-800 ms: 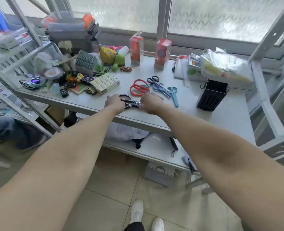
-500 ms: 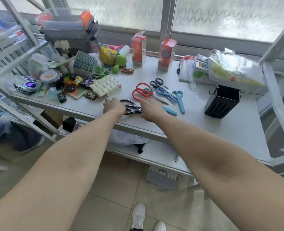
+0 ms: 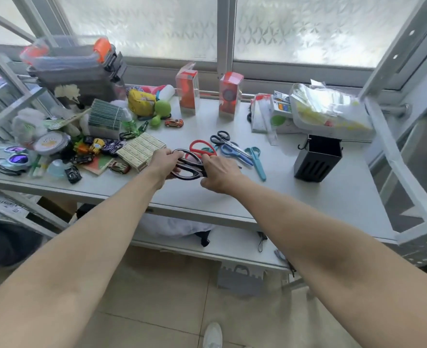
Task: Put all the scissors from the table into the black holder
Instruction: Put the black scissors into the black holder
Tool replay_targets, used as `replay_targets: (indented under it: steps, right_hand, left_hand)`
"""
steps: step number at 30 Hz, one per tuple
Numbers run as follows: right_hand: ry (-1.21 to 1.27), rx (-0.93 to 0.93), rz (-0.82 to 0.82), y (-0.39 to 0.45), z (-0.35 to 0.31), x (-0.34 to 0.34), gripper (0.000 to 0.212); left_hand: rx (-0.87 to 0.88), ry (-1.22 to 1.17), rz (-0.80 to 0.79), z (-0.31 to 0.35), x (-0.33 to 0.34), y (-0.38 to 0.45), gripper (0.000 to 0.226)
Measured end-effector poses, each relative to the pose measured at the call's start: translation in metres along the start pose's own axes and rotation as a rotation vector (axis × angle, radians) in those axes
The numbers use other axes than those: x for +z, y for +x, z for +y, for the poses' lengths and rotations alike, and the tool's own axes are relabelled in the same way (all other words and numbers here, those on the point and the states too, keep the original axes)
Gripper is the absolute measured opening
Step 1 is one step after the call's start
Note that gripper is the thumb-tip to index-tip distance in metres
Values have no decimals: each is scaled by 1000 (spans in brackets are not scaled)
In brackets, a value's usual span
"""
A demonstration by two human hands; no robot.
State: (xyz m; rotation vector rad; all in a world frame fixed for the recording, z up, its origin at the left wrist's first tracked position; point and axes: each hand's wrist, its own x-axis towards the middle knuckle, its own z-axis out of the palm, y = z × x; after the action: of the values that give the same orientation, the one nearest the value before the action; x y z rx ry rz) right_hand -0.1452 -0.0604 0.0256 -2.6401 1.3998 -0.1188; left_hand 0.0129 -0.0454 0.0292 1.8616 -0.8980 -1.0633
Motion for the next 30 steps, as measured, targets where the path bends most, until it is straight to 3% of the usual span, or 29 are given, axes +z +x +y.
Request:
replay_targets:
  steps: [7, 14, 19, 21, 25, 30]
  right_hand:
    - [70, 137, 296, -23, 44, -40, 30]
    - [190, 335, 668, -40, 86, -103, 12]
    - [309, 536, 872, -54, 130, -138, 13]
    - [380, 576, 903, -59, 150, -141, 20]
    - [494, 535, 862, -70, 178, -129, 26]
    - [553, 529, 696, -77, 187, -96, 23]
  left_hand:
    - [172, -259, -308, 68, 27, -23, 18]
    - [289, -542, -622, 141, 83, -45, 32]
    - [324, -120, -479, 144, 141, -51, 32]
    - [344, 78, -514, 133, 163, -54, 36]
    - [406, 360, -581, 114, 202, -55, 73]
    - [412, 378, -602, 103, 229, -52, 89]
